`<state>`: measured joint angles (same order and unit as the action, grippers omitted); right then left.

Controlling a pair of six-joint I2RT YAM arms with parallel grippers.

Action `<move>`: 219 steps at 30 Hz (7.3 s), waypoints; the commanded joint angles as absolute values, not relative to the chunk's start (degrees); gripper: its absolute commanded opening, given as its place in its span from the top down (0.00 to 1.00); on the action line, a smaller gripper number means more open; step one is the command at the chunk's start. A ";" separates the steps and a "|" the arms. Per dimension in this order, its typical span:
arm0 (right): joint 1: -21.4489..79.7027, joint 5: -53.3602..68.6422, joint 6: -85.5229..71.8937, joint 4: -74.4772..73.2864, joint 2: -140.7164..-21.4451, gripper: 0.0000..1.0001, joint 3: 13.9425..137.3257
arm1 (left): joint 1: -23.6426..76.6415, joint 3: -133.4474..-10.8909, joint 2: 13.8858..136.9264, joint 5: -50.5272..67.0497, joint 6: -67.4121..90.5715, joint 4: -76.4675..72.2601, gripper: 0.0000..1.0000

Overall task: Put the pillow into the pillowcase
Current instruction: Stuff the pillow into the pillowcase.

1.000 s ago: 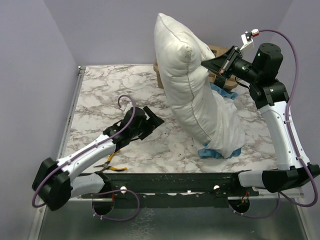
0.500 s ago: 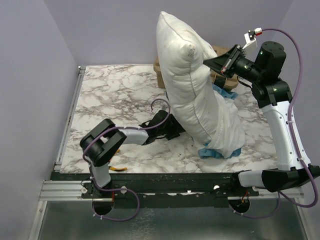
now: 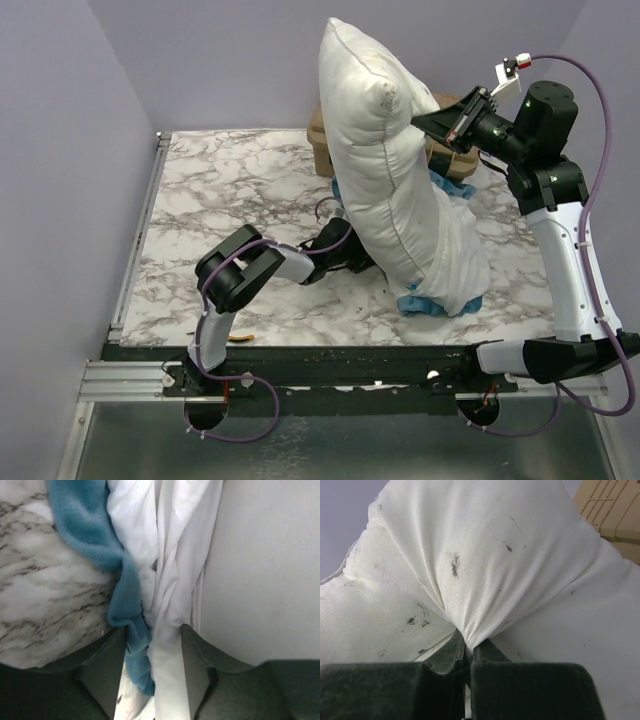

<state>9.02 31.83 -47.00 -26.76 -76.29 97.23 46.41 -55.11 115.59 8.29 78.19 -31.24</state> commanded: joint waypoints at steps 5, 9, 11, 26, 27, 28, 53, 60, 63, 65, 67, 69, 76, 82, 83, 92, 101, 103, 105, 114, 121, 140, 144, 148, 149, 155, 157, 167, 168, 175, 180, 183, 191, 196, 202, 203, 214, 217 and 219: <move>7.93 29.19 -45.51 -24.83 -74.23 1.00 99.42 | 47.71 -57.99 122.06 0.54 78.60 -24.93 0.85; 7.73 29.18 -45.18 -24.96 -73.96 1.00 98.76 | 46.82 -56.62 115.26 -2.19 74.36 -22.50 1.00; 7.65 29.25 -45.12 -24.96 -73.92 1.00 98.42 | 46.21 -56.85 110.72 -3.61 72.01 -16.58 1.00; 6.96 29.98 -44.76 -24.26 -73.43 1.00 95.35 | 43.45 -57.67 84.39 -15.47 56.10 17.28 0.39; 6.95 30.09 -44.81 -24.26 -73.47 1.00 95.32 | 42.24 -56.25 83.64 -13.72 56.56 16.97 0.38; 6.88 30.22 -44.82 -24.19 -73.54 1.00 95.29 | 41.17 -54.98 83.32 -11.70 56.46 16.19 0.38; 6.50 30.79 -44.70 -24.35 -73.71 1.00 94.61 | 39.03 -53.43 108.70 6.92 59.71 -10.23 1.00; 6.41 31.72 -42.48 -25.75 -74.63 1.00 93.43 | 34.76 -53.15 92.01 -1.89 54.08 3.23 1.00; 6.42 33.83 -40.82 -27.10 -76.39 1.00 93.91 | 31.27 -53.45 84.15 -3.15 51.21 11.12 1.00; 6.49 35.76 -39.41 -28.58 -78.20 1.00 94.92 | 28.73 -54.53 79.76 -2.42 48.64 15.82 1.00; 6.69 37.64 -38.93 -29.21 -79.85 1.00 94.89 | 27.01 -57.26 76.76 -0.73 45.60 20.42 1.00; 7.20 38.50 -37.92 -29.92 -80.72 1.00 94.81 | 26.33 -61.49 75.07 1.49 42.78 24.26 1.00; 10.39 46.06 -39.11 -22.09 -81.83 1.00 94.39 | 26.21 -85.33 74.22 9.12 43.84 24.51 1.00; 15.19 51.25 -44.10 -8.55 -83.70 1.00 97.63 | 26.19 -112.51 81.29 10.48 44.15 21.25 1.00; 16.15 51.09 -44.34 -7.16 -84.22 1.00 98.64 | 26.19 -116.16 82.61 10.76 44.29 20.52 1.00; 20.37 42.01 -38.97 -0.70 -81.91 1.00 90.31 | 26.91 -121.39 87.24 11.72 42.65 14.46 1.00; 24.84 33.05 -29.89 -14.61 -70.56 0.92 57.07 | 35.95 -89.20 81.56 1.28 37.72 8.77 1.00; 24.85 26.48 -28.54 -24.84 -68.97 0.80 55.22 | 36.21 -81.28 79.91 -2.92 41.33 8.72 1.00; 24.74 18.34 -27.97 -35.05 -67.54 0.59 55.63 | 36.30 -72.21 77.73 -6.91 44.98 8.57 1.00; 20.17 -4.63 -24.79 -61.45 -62.36 0.20 73.90 | 36.30 -58.72 74.36 -15.48 47.61 8.31 1.00; 20.04 -4.75 -26.52 -60.62 -61.27 0.12 89.76 | 36.30 -60.51 76.10 -15.37 46.22 8.27 1.00; -4.58 34.41 -34.03 -28.99 -74.50 0.02 48.18 | 36.30 -62.72 76.66 -5.59 44.90 8.22 1.00; -3.91 52.99 -42.14 -9.14 -80.57 0.52 38.26 | 37.49 -68.47 81.26 5.80 45.38 8.26 1.00; -0.21 56.59 -56.79 12.70 -78.55 1.00 31.88 | 45.72 -76.34 86.74 9.76 44.67 8.34 1.00; 1.74 56.96 -60.56 18.22 -78.20 1.00 30.73 | 47.68 -78.33 88.38 9.66 45.06 8.11 1.00; 8.08 54.22 -72.63 38.15 -78.50 1.00 28.67 | 57.74 -94.72 101.52 13.36 48.04 7.71 1.00; 9.02 53.18 -74.36 41.05 -78.35 1.00 29.95 | 60.37 -99.40 104.65 12.79 47.91 7.69 1.00; 9.32 50.57 -80.30 50.69 -71.49 1.00 31.74 | 57.19 -91.30 96.72 2.76 46.73 15.29 1.00; 9.31 49.51 -78.72 47.56 -69.48 1.00 31.25 | 55.83 -89.77 95.11 1.49 46.46 16.82 1.00; 9.32 43.89 -62.25 18.36 -59.48 1.00 38.49 | 49.05 -84.85 86.78 -9.50 41.87 22.25 1.00; 9.27 45.06 -57.98 12.26 -63.21 1.00 49.56 | 47.83 -92.57 91.25 -2.77 39.56 21.41 1.00; 9.32 44.10 -59.25 12.27 -65.13 1.00 51.68 | 47.68 -98.09 95.19 1.62 38.84 20.67 0.91; 9.32 43.85 -59.27 10.63 -67.43 1.00 49.36 | 47.24 -99.73 92.94 -12.91 29.47 37.59 0.16; 9.32 44.04 -58.95 9.34 -68.13 1.00 48.62 | 47.81 -98.65 89.98 -20.82 28.86 47.46 0.07; 9.32 44.27 -59.41 9.57 -68.99 1.00 48.34 | 50.43 -93.62 88.32 -21.78 30.40 49.04 0.05; 9.32 44.41 -59.34 9.54 -69.15 1.00 48.42 | 50.91 -92.95 88.66 -21.82 30.89 49.45 0.05; 9.32 45.75 -58.60 8.26 -70.13 1.00 49.57 | 52.07 -88.79 90.61 -26.07 30.24 47.96 0.88; 9.29 44.40 -57.06 5.52 -68.95 1.00 49.41 | 52.02 -96.73 90.21 -26.06 29.20 46.69 1.00; 9.32 42.64 -58.22 5.50 -68.01 1.00 48.40 | 52.08 -102.11 90.70 -22.07 28.93 44.58 1.00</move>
<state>8.93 43.68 -58.76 6.07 -70.22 48.64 51.94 -91.00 91.66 -22.79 30.52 49.74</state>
